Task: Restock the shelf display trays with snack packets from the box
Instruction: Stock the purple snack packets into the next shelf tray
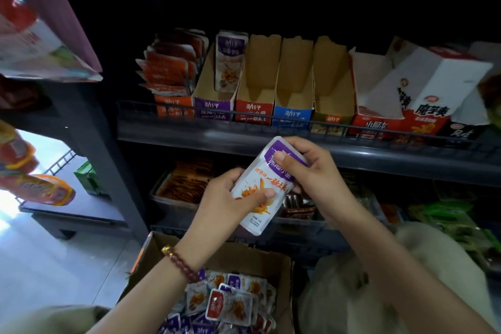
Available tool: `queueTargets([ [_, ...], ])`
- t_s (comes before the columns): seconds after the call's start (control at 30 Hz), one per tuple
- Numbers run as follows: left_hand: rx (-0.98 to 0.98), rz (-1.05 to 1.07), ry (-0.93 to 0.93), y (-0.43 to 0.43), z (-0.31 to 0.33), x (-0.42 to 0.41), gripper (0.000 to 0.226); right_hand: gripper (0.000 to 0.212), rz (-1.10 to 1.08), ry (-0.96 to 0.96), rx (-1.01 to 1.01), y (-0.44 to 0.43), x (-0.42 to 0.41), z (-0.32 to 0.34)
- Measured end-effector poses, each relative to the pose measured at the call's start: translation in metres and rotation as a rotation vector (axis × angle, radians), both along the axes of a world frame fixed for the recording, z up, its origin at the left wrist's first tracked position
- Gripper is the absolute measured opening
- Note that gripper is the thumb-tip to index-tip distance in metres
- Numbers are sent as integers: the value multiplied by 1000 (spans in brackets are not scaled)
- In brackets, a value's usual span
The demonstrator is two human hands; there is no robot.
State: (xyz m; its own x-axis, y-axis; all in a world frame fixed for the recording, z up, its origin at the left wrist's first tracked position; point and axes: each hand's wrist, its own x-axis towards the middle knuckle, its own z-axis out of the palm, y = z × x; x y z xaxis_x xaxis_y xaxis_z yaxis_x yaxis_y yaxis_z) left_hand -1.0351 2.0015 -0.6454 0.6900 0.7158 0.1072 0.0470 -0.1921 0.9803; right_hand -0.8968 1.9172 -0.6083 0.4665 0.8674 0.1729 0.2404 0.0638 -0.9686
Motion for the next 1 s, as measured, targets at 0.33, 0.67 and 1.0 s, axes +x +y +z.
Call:
queueTargets([
  [0.33,38,102,-161,15,19,-16,22,49,-8,18,-42,25,-20,17],
  [0.67,313,202,-230,43,40,-37,29,25,323,-72,-58,46,-12,60],
  [1.0,344,314,-192,73,38,-27,49,15,161,-188,196,88,-5,52],
])
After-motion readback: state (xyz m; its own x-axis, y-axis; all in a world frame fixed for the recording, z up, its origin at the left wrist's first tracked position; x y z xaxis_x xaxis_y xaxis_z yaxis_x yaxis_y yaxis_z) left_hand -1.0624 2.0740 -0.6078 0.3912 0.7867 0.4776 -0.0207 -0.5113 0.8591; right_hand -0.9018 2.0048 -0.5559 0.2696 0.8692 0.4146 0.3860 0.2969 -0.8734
